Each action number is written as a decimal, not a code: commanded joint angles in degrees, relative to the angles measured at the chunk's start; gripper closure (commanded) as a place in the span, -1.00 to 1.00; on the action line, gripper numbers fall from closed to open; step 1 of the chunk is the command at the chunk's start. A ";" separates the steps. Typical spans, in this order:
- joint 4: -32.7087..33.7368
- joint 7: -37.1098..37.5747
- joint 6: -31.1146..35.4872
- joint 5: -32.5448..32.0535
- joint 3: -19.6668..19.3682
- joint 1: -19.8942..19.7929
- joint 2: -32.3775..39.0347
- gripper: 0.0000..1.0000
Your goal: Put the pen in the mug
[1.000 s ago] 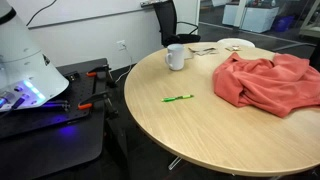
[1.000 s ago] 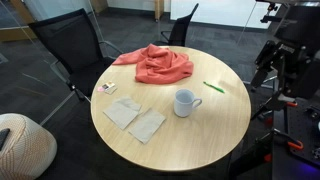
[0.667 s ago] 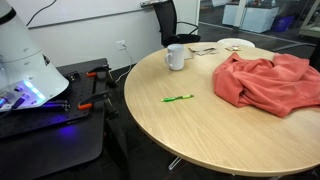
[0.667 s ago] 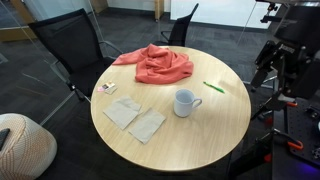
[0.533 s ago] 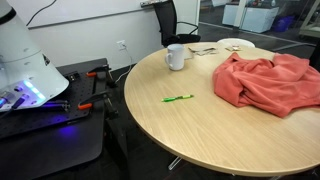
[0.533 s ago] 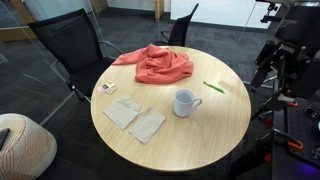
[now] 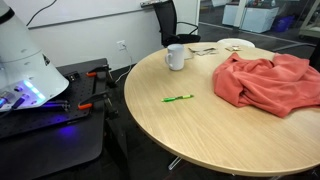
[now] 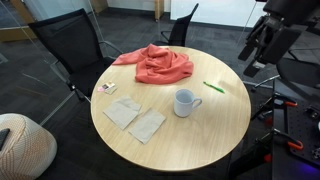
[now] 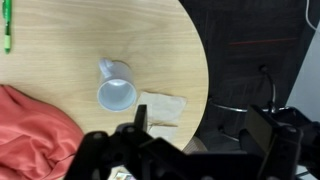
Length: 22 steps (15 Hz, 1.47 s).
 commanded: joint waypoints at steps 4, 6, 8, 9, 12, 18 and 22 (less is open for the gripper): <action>-0.91 6.68 2.97 -9.83 -1.85 -10.17 -0.94 -1.00; -1.49 7.57 3.45 -12.38 -2.84 -12.76 -0.06 -1.00; -2.46 8.50 4.66 -14.46 -3.46 -14.78 1.37 -1.00; -2.90 8.38 5.19 -14.92 -3.89 -15.27 2.04 -1.00; -5.06 8.13 10.20 -15.74 -4.68 -16.28 5.05 -1.00; -8.30 8.10 27.89 -15.39 -6.59 -17.94 14.22 -1.00; -7.28 9.04 33.84 -16.35 -8.70 -20.44 21.02 -1.00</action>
